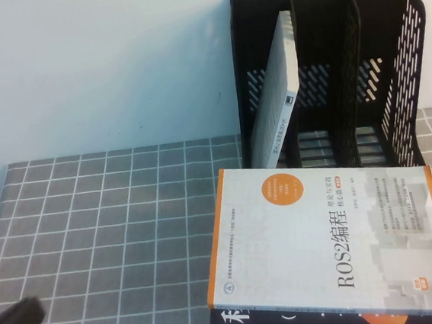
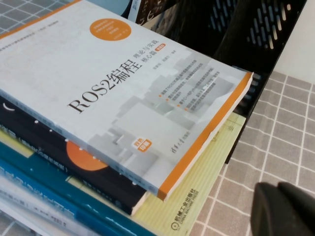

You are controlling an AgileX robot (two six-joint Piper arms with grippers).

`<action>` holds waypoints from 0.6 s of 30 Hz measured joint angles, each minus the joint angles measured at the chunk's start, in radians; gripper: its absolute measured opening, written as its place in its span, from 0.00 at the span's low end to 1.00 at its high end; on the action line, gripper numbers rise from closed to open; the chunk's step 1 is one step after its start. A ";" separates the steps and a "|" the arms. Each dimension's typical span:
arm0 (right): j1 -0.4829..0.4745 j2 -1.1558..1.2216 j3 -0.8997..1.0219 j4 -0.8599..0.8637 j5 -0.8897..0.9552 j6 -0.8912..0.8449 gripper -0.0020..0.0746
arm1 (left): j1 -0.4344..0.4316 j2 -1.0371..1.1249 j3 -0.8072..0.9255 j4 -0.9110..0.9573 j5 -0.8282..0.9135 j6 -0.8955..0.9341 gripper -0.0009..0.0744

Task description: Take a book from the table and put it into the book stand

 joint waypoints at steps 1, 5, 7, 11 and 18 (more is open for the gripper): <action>0.000 0.000 0.000 0.002 0.000 0.000 0.02 | 0.033 -0.037 0.055 -0.005 -0.031 0.000 0.01; 0.000 0.000 0.028 0.013 -0.007 0.000 0.02 | 0.146 -0.189 0.238 -0.008 -0.036 0.000 0.01; -0.014 0.000 0.066 0.028 -0.016 0.000 0.02 | 0.201 -0.272 0.287 -0.008 0.063 0.000 0.01; -0.104 -0.005 0.186 0.067 -0.079 0.000 0.02 | 0.271 -0.386 0.300 -0.020 0.302 -0.013 0.01; -0.333 -0.152 0.337 0.102 -0.318 0.000 0.02 | 0.360 -0.457 0.300 -0.100 0.323 -0.028 0.01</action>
